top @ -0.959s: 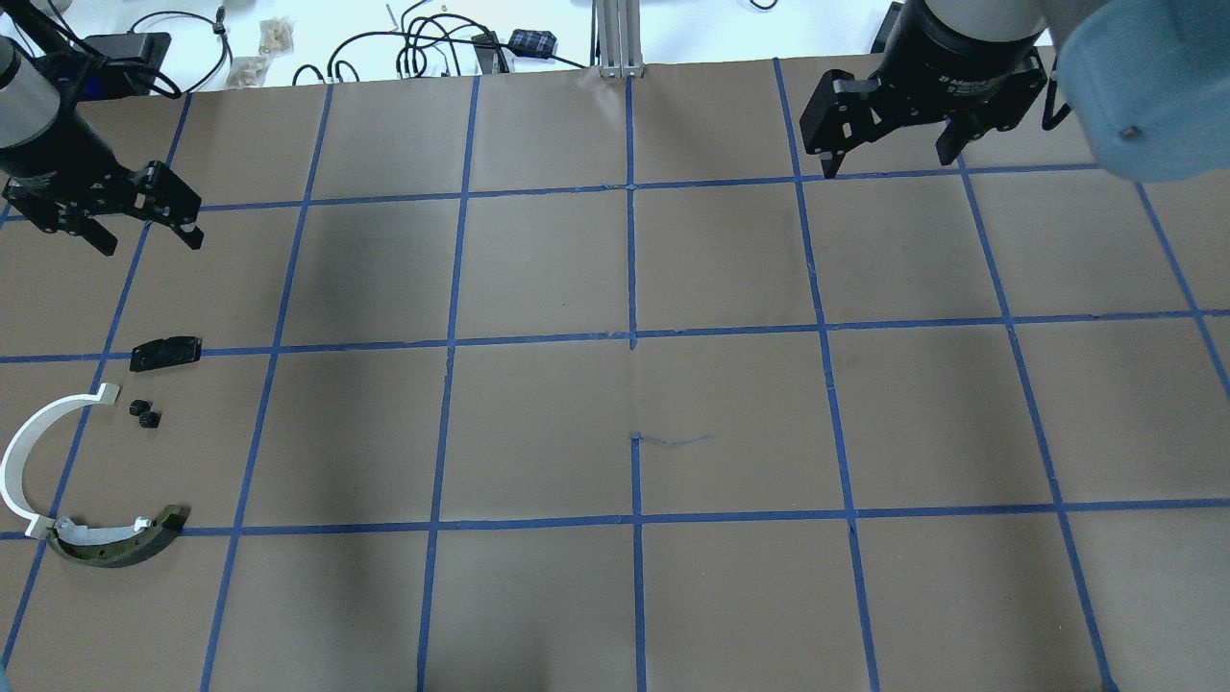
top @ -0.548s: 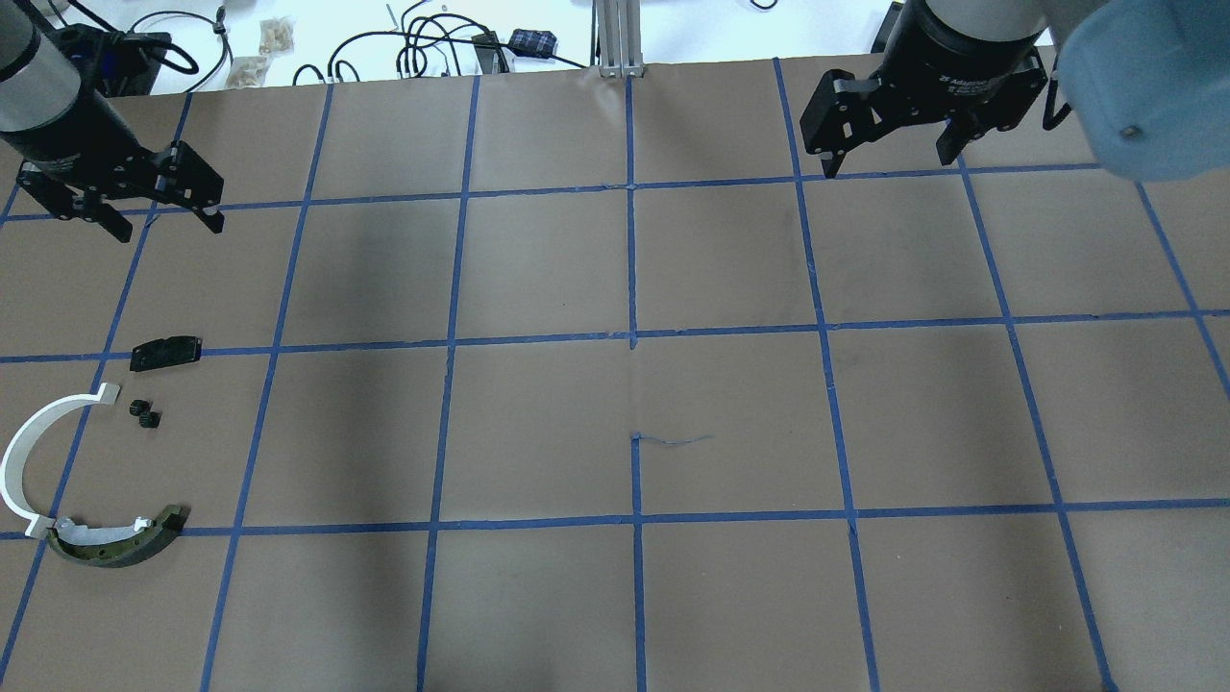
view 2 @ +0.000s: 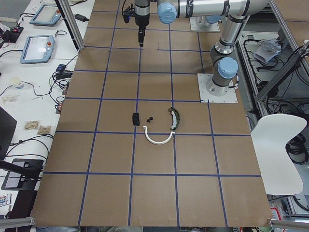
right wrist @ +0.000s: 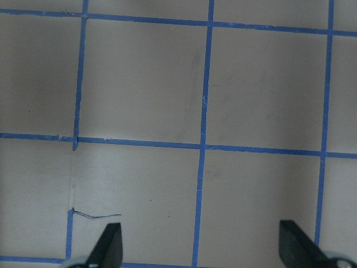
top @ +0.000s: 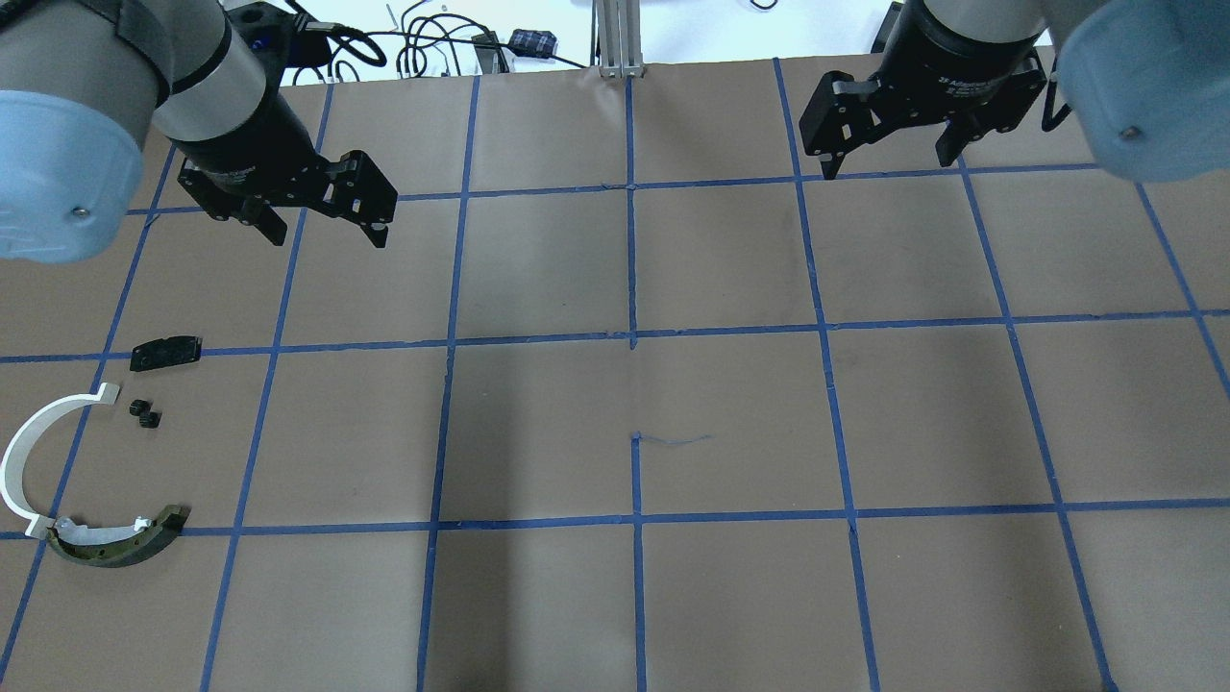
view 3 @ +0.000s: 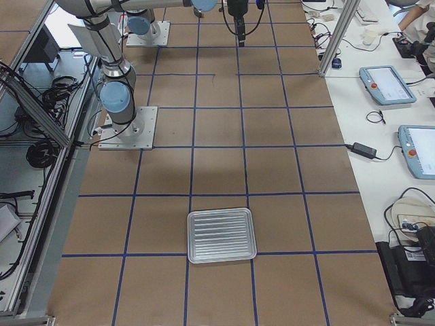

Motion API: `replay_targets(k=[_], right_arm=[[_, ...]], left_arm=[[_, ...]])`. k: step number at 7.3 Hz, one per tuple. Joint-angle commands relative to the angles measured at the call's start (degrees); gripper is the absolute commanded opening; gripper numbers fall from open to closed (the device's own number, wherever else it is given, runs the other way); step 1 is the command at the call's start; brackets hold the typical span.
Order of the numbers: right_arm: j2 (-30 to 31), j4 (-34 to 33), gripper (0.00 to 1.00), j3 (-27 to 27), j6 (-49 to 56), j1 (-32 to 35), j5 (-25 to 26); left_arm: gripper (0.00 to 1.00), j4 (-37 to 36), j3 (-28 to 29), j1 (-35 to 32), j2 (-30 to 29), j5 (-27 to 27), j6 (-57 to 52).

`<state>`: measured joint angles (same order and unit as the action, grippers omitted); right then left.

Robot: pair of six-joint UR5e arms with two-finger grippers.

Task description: Place bearing gear from tray to pile

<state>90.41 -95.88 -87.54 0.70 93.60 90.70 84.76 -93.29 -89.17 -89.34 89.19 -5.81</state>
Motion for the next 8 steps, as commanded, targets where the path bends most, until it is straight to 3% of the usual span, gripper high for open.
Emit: replay_targets(k=[1, 3, 8], right_arm=[[-0.1, 0.0, 1.0, 0.0, 0.0, 0.0, 0.1], [0.0, 0.3, 1.0, 0.0, 0.0, 0.0, 0.1], [0.0, 0.3, 1.0, 0.0, 0.0, 0.0, 0.1]], left_arm=[[1.0, 4.5, -0.2, 0.3, 2.7, -0.3, -0.7], [1.0, 4.0, -0.2, 3.1, 2.5, 0.0, -2.9], [1.0, 5.1, -0.3, 3.0, 2.7, 0.1, -2.4]])
